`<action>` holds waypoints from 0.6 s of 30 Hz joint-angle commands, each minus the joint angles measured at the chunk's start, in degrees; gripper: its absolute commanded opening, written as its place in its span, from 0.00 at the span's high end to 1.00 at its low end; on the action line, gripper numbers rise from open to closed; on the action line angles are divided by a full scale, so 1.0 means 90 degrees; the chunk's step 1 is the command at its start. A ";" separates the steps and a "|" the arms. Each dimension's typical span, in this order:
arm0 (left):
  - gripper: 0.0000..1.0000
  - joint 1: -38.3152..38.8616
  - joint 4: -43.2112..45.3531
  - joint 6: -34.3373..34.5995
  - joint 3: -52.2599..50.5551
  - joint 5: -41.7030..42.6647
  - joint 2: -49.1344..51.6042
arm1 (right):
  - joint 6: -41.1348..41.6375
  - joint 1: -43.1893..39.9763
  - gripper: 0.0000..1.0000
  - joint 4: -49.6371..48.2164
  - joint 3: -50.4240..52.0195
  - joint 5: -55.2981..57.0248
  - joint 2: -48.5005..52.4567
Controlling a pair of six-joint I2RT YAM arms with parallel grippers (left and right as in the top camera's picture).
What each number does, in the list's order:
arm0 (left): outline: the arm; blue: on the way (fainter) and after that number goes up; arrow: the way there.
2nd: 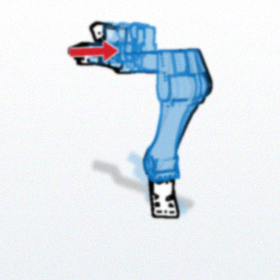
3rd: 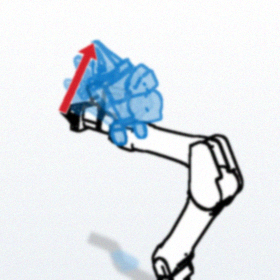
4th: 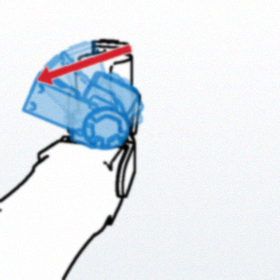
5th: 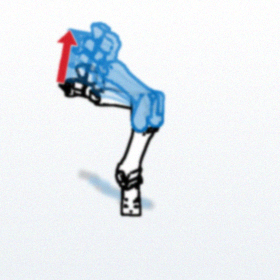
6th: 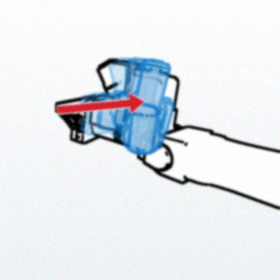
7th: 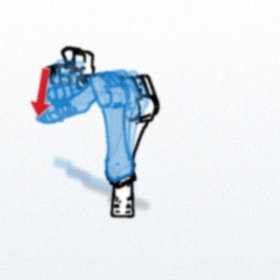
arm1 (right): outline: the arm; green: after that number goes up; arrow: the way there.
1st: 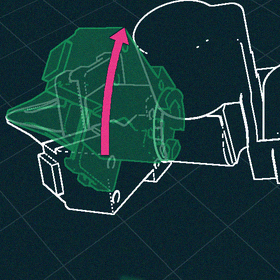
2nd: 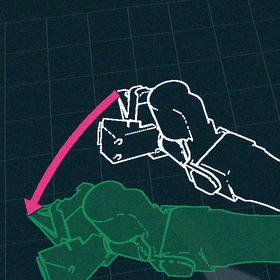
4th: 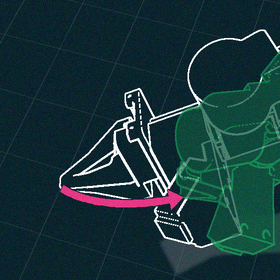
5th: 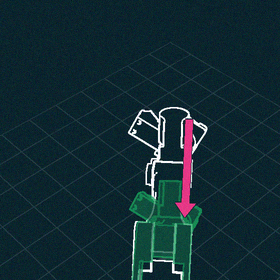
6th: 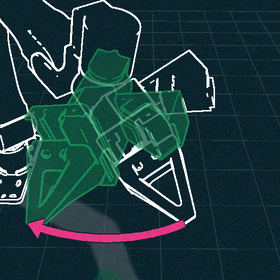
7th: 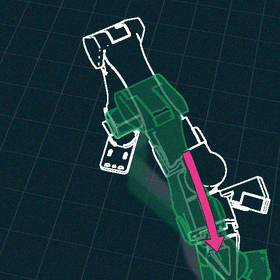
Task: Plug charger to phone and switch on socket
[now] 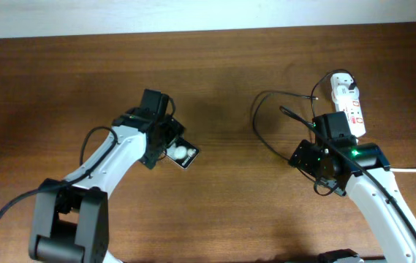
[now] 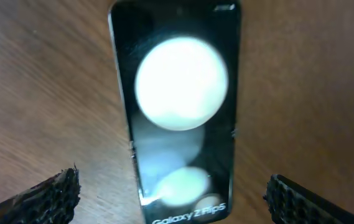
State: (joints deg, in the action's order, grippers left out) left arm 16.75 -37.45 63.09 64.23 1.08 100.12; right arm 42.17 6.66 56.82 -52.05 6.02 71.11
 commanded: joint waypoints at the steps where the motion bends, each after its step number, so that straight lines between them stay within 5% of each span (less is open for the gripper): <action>1: 0.01 0.0015 0.0058 0.0211 0.0141 -0.0209 0.0338 | 0.0012 -0.0039 0.01 -0.0005 -0.0029 0.0078 0.0017; 18: 0.01 0.0267 0.0753 0.0328 0.0233 -0.0119 0.1865 | 0.0012 -0.0039 0.01 -0.0005 -0.0029 0.0078 0.0017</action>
State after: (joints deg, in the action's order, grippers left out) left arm 18.48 -31.16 65.45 68.18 -1.32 110.02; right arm 42.19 6.66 56.82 -52.05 6.00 71.11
